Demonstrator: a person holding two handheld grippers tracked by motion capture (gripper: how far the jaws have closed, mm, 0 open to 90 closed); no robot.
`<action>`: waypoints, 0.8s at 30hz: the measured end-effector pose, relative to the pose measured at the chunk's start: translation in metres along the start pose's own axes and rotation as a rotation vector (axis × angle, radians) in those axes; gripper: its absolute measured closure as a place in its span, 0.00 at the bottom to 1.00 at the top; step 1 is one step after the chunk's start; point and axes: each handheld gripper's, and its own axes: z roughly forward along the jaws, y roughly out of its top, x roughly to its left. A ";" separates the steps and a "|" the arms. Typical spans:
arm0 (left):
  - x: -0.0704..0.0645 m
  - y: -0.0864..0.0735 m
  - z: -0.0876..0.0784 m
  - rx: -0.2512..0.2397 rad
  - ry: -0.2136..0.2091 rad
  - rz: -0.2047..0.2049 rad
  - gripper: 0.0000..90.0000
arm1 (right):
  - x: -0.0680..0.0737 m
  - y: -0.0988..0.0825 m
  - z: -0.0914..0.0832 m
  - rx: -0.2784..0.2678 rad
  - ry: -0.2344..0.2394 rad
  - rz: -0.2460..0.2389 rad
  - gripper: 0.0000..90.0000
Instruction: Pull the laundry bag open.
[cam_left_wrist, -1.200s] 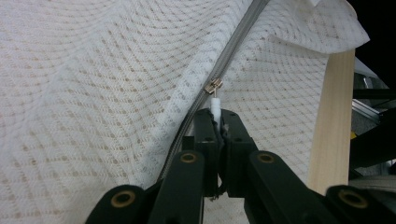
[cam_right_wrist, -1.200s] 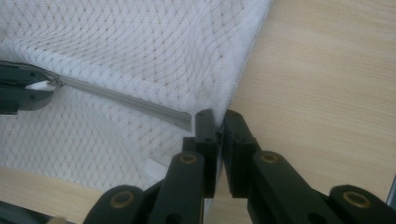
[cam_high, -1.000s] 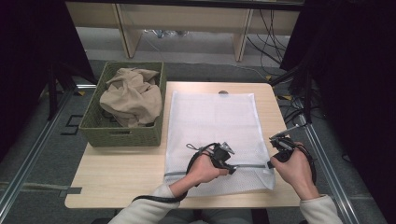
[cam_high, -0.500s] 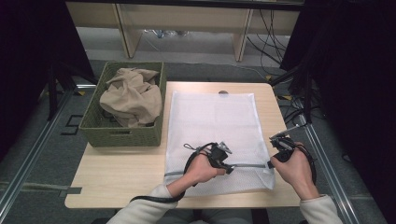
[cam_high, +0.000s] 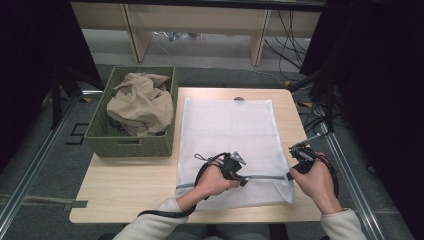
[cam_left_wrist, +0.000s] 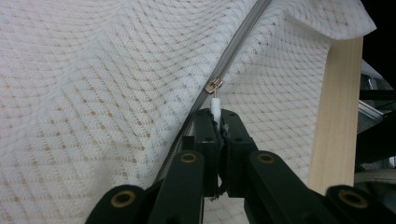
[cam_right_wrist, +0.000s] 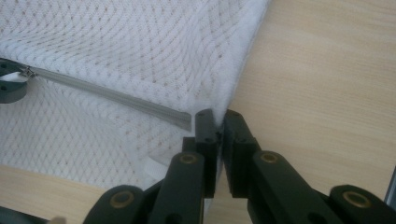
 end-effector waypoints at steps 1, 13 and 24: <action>0.000 0.000 0.000 0.000 0.001 0.001 0.96 | -0.001 0.000 0.001 -0.003 0.005 -0.001 0.96; 0.003 -0.003 -0.004 -0.002 0.001 -0.004 0.96 | 0.002 0.000 0.000 0.012 -0.007 0.037 0.96; 0.006 -0.007 -0.010 -0.002 0.007 -0.015 0.96 | 0.002 0.000 0.000 0.012 -0.006 0.040 0.96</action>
